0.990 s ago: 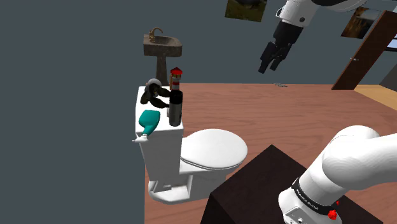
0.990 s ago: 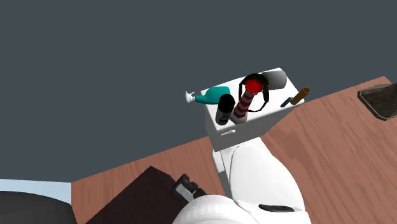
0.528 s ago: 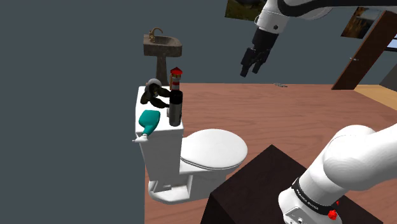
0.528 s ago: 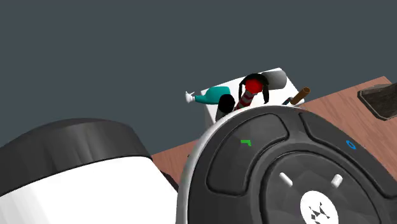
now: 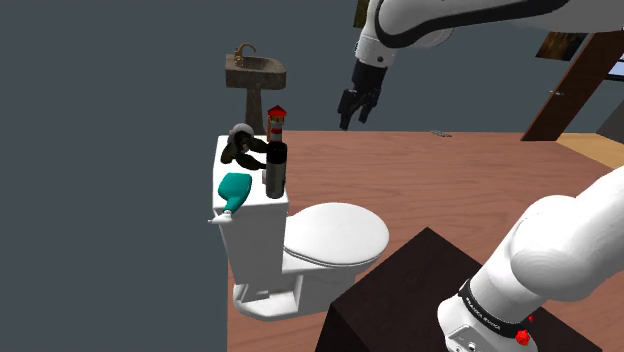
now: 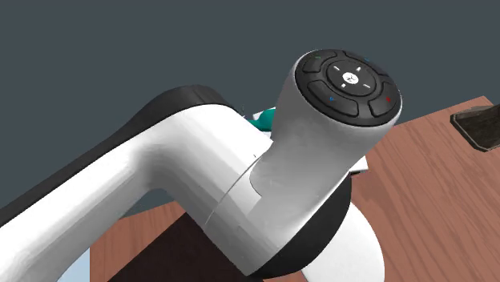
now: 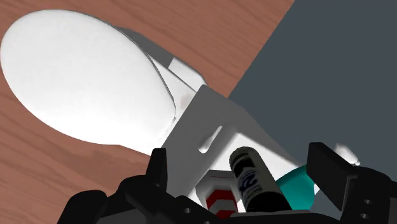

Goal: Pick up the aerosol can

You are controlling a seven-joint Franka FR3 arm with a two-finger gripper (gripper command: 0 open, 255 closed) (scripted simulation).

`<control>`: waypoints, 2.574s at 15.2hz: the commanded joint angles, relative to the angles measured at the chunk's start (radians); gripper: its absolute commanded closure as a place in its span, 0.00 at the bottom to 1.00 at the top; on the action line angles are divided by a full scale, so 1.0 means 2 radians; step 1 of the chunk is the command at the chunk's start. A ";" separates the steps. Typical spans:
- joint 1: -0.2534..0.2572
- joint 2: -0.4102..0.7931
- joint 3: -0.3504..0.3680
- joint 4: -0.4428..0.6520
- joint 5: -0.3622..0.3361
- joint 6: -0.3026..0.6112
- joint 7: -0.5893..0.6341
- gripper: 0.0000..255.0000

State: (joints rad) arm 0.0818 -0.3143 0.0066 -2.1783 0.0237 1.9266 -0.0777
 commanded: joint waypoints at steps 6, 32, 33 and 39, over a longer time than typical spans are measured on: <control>0.016 0.130 0.020 0.082 -0.004 0.036 0.007 0.00; 0.046 0.348 0.040 0.230 -0.030 0.085 0.020 1.00; 0.046 0.348 0.040 0.230 -0.030 0.085 0.019 1.00; 0.046 0.342 0.041 0.242 -0.029 0.068 0.019 1.00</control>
State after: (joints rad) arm 0.1741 0.3710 0.0877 -1.7049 -0.0346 2.0724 -0.0386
